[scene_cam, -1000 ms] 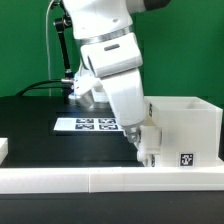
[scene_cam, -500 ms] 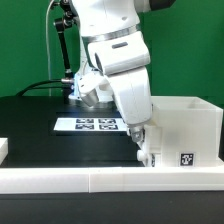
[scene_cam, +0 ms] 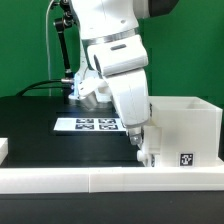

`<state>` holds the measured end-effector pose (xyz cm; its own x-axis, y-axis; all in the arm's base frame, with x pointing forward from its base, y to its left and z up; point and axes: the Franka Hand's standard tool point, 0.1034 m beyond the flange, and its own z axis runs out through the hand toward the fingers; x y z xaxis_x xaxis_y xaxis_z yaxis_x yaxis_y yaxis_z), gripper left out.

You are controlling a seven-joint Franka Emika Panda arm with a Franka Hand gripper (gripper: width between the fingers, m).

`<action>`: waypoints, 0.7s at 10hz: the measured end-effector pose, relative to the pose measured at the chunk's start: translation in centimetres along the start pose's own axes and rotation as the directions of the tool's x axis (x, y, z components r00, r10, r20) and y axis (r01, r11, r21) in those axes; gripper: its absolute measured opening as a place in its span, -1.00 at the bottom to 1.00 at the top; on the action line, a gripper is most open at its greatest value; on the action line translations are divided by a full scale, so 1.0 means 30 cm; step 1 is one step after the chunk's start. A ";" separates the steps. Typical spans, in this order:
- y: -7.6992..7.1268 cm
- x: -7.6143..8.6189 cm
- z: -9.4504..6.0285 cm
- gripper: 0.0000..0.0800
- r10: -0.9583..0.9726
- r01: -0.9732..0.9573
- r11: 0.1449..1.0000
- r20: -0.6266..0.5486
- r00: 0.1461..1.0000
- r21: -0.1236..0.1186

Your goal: Assemble drawer

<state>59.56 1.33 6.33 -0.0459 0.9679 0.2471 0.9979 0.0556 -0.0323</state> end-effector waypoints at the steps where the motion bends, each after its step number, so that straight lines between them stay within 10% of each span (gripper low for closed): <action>1: 0.012 -0.003 -0.006 0.62 -0.049 0.049 0.999 0.002 0.999 -0.022; 7: 0.021 0.014 -0.004 0.62 -0.019 0.020 1.000 0.043 0.999 -0.024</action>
Offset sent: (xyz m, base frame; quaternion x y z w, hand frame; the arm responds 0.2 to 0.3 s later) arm -0.0005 0.0278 0.0004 0.0038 0.0010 -0.0142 0.9999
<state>60.16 1.76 6.53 -0.0665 0.9764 0.2055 0.9976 0.0687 -0.0037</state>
